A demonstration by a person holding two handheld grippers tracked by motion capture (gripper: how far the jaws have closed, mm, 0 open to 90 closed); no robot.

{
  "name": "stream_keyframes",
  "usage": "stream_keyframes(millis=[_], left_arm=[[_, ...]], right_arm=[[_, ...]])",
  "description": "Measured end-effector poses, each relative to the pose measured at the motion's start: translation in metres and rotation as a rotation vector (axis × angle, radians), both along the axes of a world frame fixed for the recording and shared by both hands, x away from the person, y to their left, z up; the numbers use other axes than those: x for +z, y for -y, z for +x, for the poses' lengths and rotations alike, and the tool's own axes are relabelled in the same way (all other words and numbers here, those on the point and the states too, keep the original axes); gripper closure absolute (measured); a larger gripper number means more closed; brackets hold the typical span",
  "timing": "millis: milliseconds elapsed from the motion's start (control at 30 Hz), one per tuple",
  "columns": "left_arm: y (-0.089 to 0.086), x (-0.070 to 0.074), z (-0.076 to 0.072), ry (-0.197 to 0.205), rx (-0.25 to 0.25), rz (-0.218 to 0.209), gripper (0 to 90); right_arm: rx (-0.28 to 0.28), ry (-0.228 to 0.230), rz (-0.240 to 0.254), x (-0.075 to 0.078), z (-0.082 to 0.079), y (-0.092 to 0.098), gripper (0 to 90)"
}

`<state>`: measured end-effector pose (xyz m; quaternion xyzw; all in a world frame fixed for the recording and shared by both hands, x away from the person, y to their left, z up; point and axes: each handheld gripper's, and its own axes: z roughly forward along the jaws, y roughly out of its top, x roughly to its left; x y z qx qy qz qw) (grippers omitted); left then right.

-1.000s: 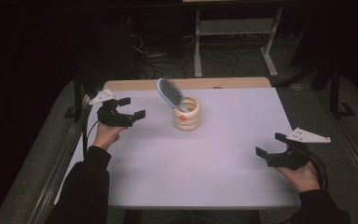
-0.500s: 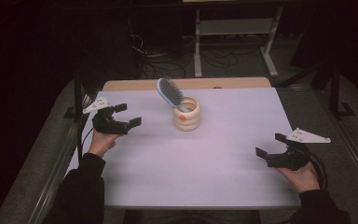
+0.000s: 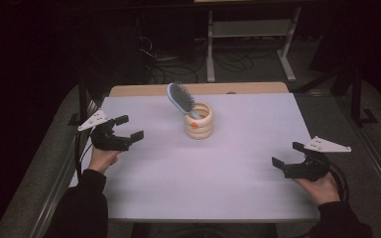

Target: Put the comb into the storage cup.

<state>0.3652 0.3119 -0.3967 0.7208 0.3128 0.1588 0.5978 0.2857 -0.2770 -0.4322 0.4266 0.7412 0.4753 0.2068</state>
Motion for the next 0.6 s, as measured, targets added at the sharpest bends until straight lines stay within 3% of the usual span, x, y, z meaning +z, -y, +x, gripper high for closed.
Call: stream_keyframes(millis=[300,600], left_arm=[[-0.013,-0.004,-0.013,0.016,0.009,0.012,0.0],[-0.036,-0.01,-0.028,0.026,0.056,-0.005,0.0]], right_arm=[[0.001,-0.006,0.0,-0.001,0.0,-0.001,0.0],[0.0,-0.01,0.007,-0.001,0.0,0.0,0.0]])
